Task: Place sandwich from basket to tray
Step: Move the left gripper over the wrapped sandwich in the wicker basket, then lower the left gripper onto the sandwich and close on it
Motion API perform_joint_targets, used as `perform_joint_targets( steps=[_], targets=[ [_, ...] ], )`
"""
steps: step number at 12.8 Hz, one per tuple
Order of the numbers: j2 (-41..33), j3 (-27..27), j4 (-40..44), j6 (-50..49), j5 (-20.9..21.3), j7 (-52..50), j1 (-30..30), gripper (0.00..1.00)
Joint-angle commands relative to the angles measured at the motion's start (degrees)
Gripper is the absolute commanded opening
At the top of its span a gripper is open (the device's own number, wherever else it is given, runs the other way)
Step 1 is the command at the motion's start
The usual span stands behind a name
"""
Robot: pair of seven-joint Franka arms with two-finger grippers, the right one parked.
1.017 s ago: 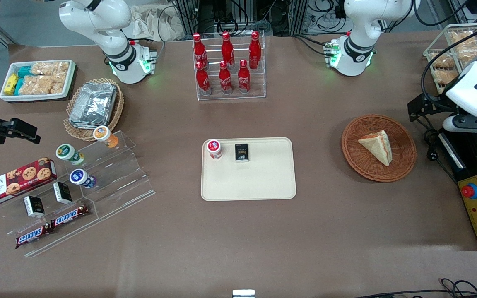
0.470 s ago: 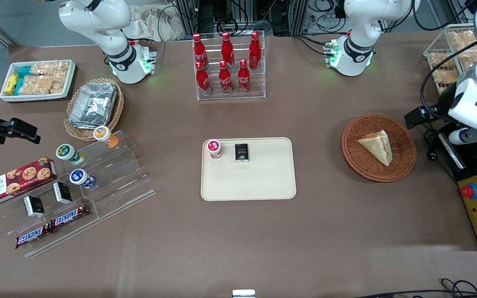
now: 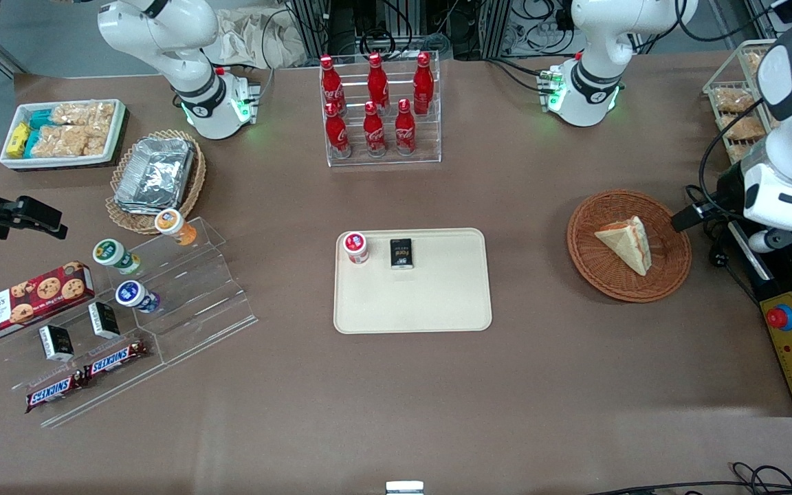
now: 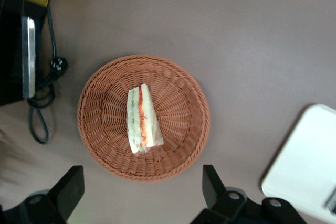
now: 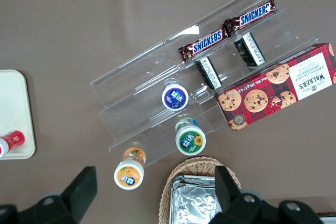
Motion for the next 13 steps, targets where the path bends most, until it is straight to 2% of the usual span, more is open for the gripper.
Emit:
perform_joint_targets(
  steps=[1, 8, 13],
  targets=[
    [-6.29, 0.64, -11.62, 7.02, -0.5, -6.78, 0.29, 1.0],
    [-4.28, 0.73, -27.61, 27.49, -0.41, -12.42, 1.17, 1.0],
    [1.88, 0.73, -27.97, 31.9, -0.41, -18.4, 1.17, 1.0]
  ],
)
